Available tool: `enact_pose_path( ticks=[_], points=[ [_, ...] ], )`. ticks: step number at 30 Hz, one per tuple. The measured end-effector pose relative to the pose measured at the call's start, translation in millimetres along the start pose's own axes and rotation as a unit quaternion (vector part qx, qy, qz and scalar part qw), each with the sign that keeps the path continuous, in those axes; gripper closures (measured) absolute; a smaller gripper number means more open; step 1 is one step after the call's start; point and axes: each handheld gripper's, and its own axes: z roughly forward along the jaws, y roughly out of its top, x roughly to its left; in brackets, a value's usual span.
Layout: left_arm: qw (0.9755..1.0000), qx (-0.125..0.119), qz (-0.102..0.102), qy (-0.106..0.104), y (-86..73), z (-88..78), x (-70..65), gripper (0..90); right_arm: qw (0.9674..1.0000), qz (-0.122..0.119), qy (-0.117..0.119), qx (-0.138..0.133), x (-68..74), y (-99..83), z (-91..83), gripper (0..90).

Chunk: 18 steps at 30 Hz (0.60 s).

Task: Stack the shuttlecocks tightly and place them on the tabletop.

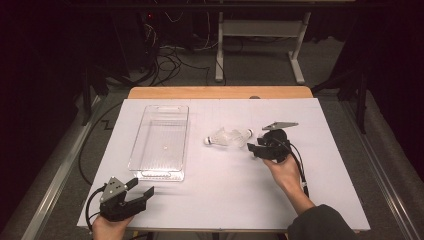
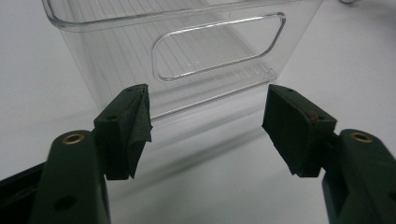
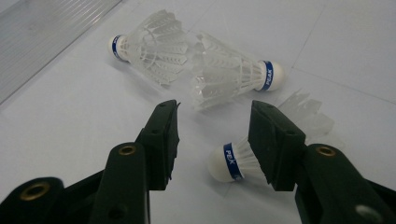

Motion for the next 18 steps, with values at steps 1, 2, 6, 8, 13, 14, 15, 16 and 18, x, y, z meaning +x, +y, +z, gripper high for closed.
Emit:
enact_pose_path(
  ticks=[1,2,6,8,13,14,15,16,18],
  points=[
    [1.0,0.0,0.0,0.0,0.0,0.2,-0.2,33.5,1.0,0.0,-0.002,-0.001,0.0,1.4,0.9,53.4],
    [1.0,0.0,0.0,0.0,0.1,0.2,-0.2,33.5,1.0,-0.001,-0.004,-0.001,0.2,3.3,1.9,53.4],
    [1.0,0.0,0.0,-0.001,0.1,-0.2,0.1,33.5,1.0,-0.004,-0.008,0.0,2.7,9.1,5.1,53.4],
    [1.0,0.0,0.001,0.0,0.1,0.1,-0.1,33.5,0.9999,-0.006,-0.009,0.001,3.8,12.0,7.0,53.4],
    [1.0,-0.002,0.001,0.0,0.1,-0.3,-0.2,33.4,0.9998,-0.01,-0.012,0.015,5.6,18.2,13.7,53.4],
    [1.0,-0.002,0.001,0.0,0.2,-0.5,-0.2,33.5,0.9997,-0.01,-0.012,0.017,6.1,19.9,15.1,53.4],
    [1.0,-0.003,0.001,0.0,0.1,-0.5,-0.1,33.5,0.9997,-0.011,-0.011,0.019,6.3,21.1,15.7,53.7],
    [1.0,-0.002,0.001,-0.001,0.2,-0.4,-0.1,33.6,0.9997,-0.012,-0.012,0.019,7.2,22.7,16.6,53.8],
    [1.0,-0.001,0.002,0.0,0.3,-0.1,-0.3,33.6,0.9995,-0.016,-0.015,0.022,9.4,26.0,17.9,53.8]
  ],
)
